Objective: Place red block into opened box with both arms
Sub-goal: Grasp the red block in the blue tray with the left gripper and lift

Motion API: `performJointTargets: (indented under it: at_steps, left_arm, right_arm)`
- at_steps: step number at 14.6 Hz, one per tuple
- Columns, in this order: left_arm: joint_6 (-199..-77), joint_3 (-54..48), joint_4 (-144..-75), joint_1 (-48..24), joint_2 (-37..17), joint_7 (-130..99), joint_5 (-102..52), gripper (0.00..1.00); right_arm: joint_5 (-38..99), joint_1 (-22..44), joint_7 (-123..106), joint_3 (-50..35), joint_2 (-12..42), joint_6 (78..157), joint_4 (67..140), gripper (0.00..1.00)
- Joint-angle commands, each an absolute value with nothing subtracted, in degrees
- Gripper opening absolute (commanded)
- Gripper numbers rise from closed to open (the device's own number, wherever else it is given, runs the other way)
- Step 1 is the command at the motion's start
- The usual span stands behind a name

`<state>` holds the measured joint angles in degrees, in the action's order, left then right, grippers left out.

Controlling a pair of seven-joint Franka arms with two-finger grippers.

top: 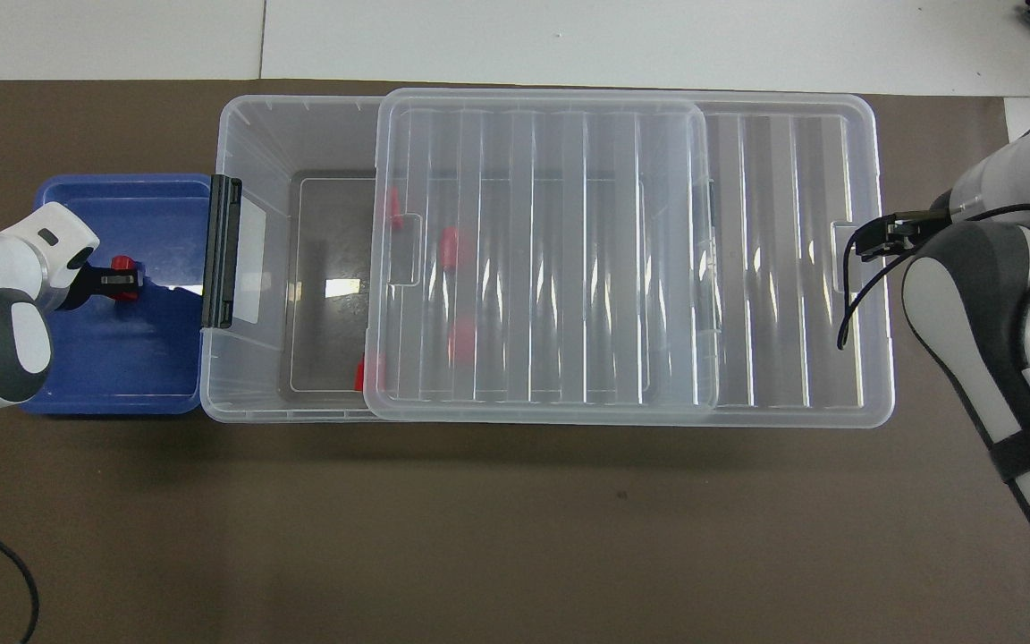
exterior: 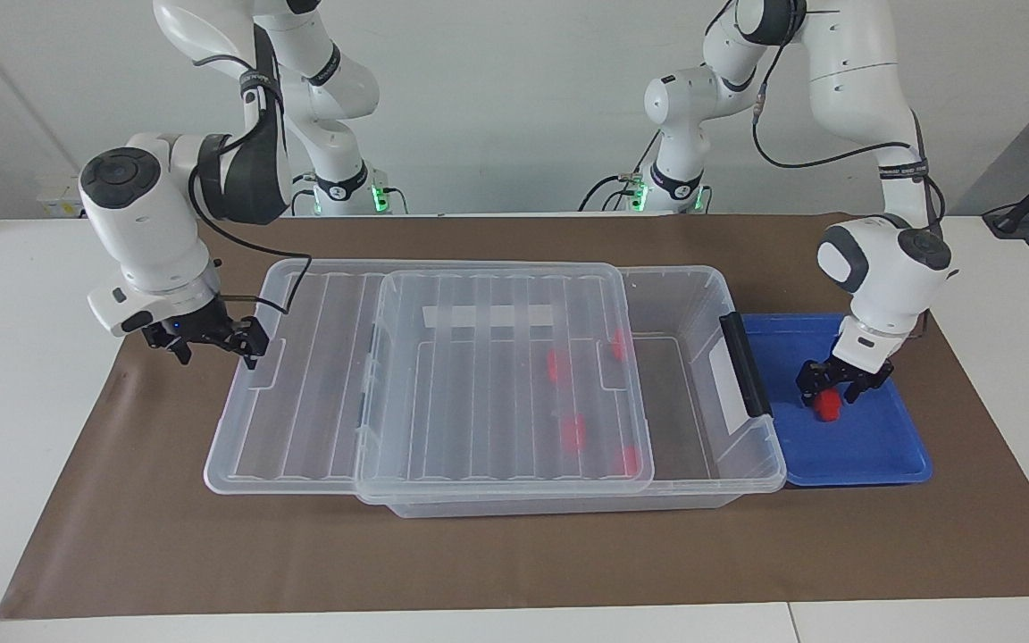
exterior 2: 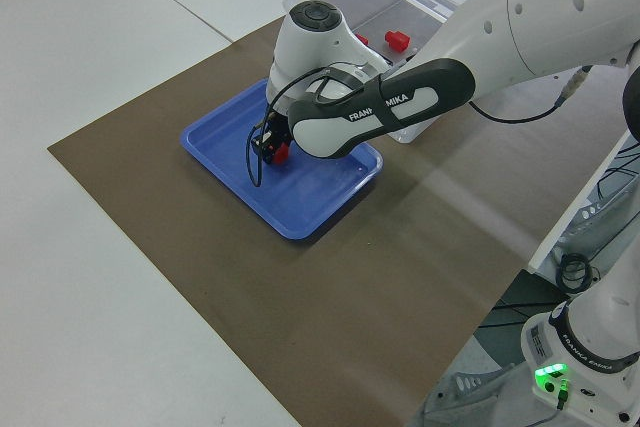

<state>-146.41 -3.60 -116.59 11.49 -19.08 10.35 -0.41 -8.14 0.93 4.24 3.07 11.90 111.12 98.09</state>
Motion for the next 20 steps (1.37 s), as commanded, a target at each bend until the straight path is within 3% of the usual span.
performJointTargets:
  at_steps: [1,14,20]
  left_arm:
    - [-145.12,-3.34,-116.64,10.73,-18.98,9.58,-0.61,0.0]
    - [-100.48,-6.85,-93.01,5.64,-10.63,-8.49,-2.45,0.0]
    - [-105.97,-7.82,-91.14,-4.47,-10.72,-36.0,-5.45,0.0]
  right_arm:
    - [-9.67,-0.35,3.08,2.9,10.9,109.86,98.44,1.0]
    - [-10.37,-2.11,2.29,2.81,9.67,108.19,98.44,1.0]
    - [-10.37,-1.93,2.29,2.73,9.49,108.19,98.44,1.0]
